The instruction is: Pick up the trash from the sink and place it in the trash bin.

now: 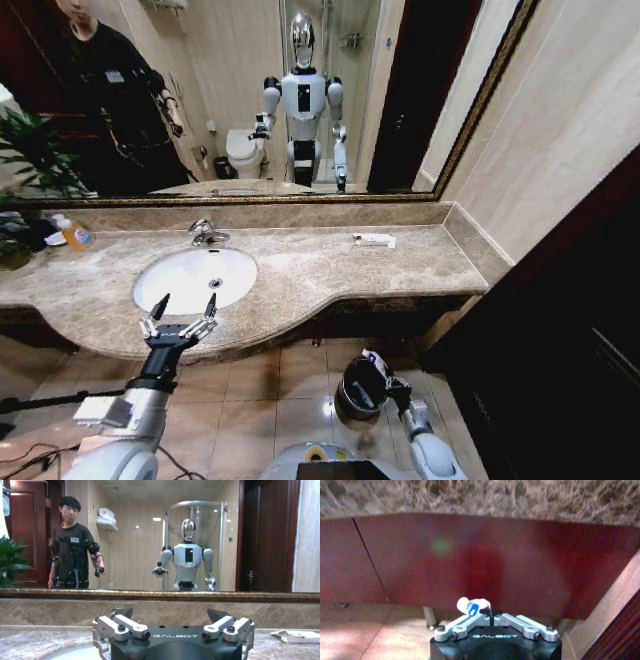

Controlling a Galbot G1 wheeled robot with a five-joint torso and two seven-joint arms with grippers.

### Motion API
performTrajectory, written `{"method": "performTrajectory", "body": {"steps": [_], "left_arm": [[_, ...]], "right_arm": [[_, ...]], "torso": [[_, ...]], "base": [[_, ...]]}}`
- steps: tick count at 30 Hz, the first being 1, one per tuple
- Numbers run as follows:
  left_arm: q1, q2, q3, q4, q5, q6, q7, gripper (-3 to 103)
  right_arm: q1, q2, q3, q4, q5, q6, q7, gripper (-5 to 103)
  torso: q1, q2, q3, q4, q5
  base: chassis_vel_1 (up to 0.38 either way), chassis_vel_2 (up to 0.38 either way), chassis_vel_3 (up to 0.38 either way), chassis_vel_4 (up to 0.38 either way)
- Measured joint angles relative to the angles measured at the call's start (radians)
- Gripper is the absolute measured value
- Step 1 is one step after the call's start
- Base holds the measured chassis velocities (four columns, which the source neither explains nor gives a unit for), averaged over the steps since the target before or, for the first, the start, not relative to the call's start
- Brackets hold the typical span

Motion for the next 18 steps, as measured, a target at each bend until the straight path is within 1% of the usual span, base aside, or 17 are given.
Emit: {"method": "performTrajectory", "body": {"steps": [3,6,11,13,14,15,18], "left_arm": [[0.000,0.000,0.000,0.000,0.000,0.000,0.000,100],[0.000,0.000,0.000,0.000,0.000,0.000,0.000,100],[0.000,0.000,0.000,0.000,0.000,0.000,0.000,100],[0.000,0.000,0.000,0.000,0.000,0.000,0.000,100],[0.000,0.000,0.000,0.000,0.000,0.000,0.000,100],[0.000,0.000,0.000,0.000,0.000,0.000,0.000,100],[0.000,0.000,0.000,0.000,0.000,0.000,0.000,100]], "right_arm": [[0.025,0.014,0.002,-0.045,-0.010,0.004,0.000,0],[0.054,0.013,-0.001,-0.099,-0.010,0.012,0.001,0],[0.073,0.013,0.000,-0.132,-0.009,0.013,0.001,0],[0.074,0.012,0.001,-0.135,-0.002,0.002,-0.001,0],[0.073,0.007,0.001,-0.135,0.005,-0.001,-0.003,-3],[0.073,0.007,0.001,-0.135,0.005,-0.001,-0.003,-3],[0.074,-0.001,0.003,-0.135,0.014,-0.001,-0.003,13]], "torso": [[0.000,0.000,0.000,0.0000,0.0003],[0.000,0.000,0.000,0.0000,0.0001],[0.000,0.000,0.000,0.0000,0.0001],[0.000,0.000,0.000,0.0000,0.0002],[0.000,0.000,0.000,0.0000,0.0002],[0.000,0.000,0.000,0.0000,0.0002],[0.000,0.000,0.000,0.0000,0.0002]], "base": [[0.000,0.000,0.000,0.000],[0.000,0.000,0.000,0.000],[0.000,0.000,0.000,0.000],[0.000,0.000,0.000,0.000],[0.000,0.000,0.000,0.000],[0.000,0.000,0.000,0.000],[0.000,0.000,0.000,0.000]]}}
